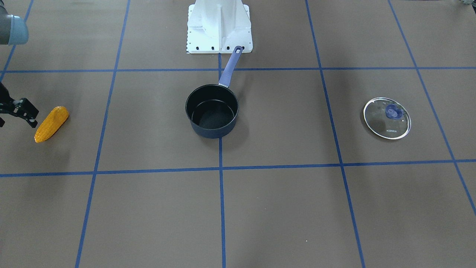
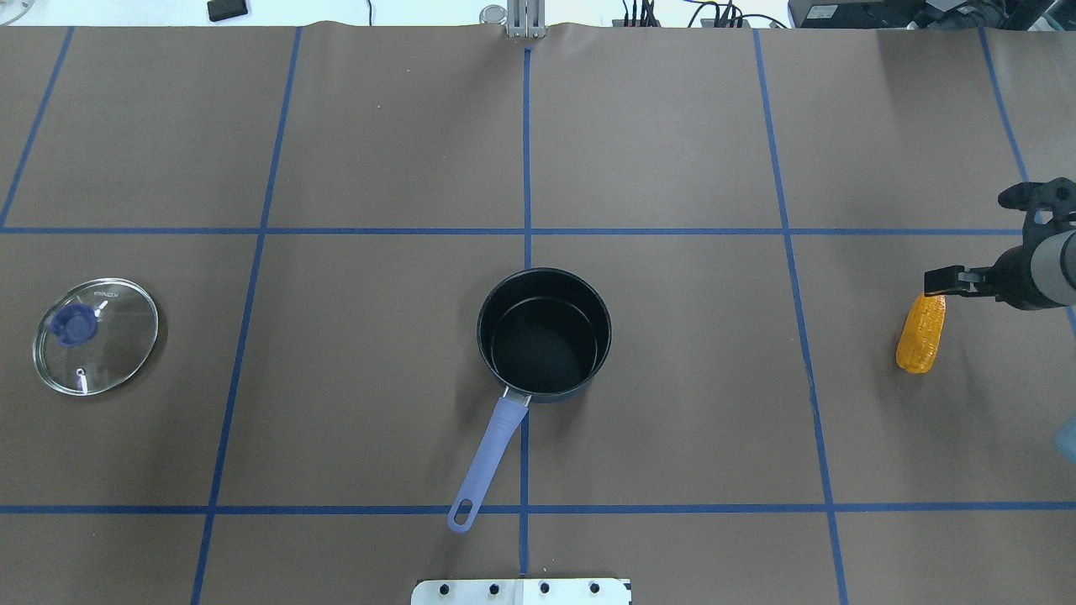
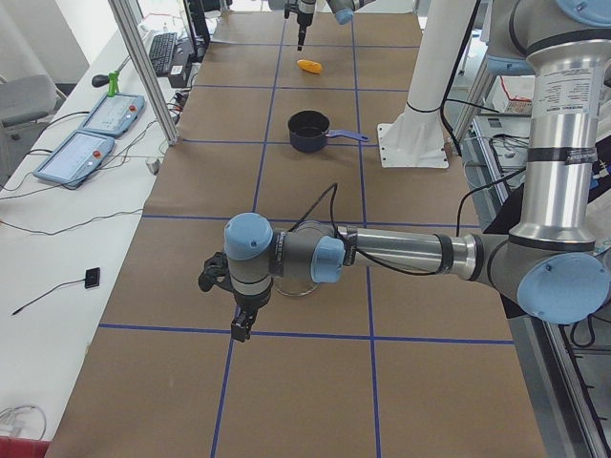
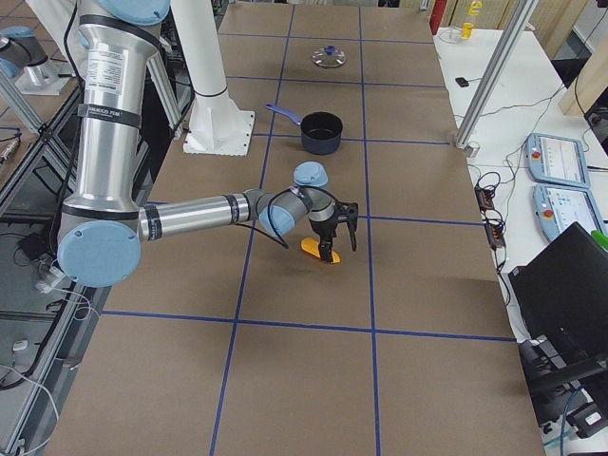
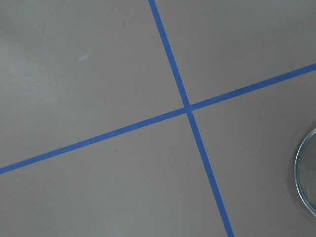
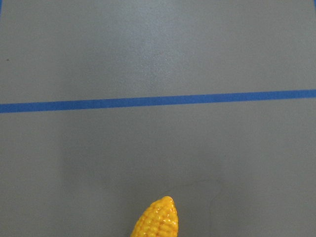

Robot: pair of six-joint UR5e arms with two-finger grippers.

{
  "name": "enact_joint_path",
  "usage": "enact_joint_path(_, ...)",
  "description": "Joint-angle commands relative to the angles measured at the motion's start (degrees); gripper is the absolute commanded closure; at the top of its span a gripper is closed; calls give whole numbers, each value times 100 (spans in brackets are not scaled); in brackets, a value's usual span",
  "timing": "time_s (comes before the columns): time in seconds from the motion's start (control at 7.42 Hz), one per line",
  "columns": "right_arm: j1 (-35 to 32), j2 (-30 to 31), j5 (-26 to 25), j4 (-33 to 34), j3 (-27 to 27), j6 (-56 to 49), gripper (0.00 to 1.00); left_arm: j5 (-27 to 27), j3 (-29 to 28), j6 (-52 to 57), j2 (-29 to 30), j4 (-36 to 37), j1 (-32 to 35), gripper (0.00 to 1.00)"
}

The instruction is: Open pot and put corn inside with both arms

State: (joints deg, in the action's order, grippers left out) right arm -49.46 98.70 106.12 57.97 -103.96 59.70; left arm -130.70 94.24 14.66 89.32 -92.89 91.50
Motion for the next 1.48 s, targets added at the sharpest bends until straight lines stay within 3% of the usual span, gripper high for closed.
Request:
enact_joint_path(0.0,803,18,-844,-75,-10,970,0,-8,16,2,-47,-19,-1,2)
enact_joint_path(0.27,1095,35,-1058,-84,-1,1105,1,-8,42,2,-38,-19,-1,2)
enact_joint_path(0.4,1183,35,-1128,-84,-1,1132,21,-8,51,2,-38,-19,-1,2)
enact_joint_path(0.54,1262,35,-1138,-84,-1,1158,67,-8,94,2,-47,-19,-1,2)
enact_joint_path(0.67,1289,35,-1138,-75,-1,1158,76,-8,95,2,-47,-19,-1,2)
enact_joint_path(0.81,1289,35,-1138,-84,-27,1158,100,-8,95,2,-38,-19,-1,2)
enact_joint_path(1.08,1263,-43,-1059,-23,-490,1071,100,-8,86,2,-38,-19,-1,2)
enact_joint_path(1.35,1123,-908,-727,369,-616,1061,100,-8,77,2,-47,-19,-1,2)
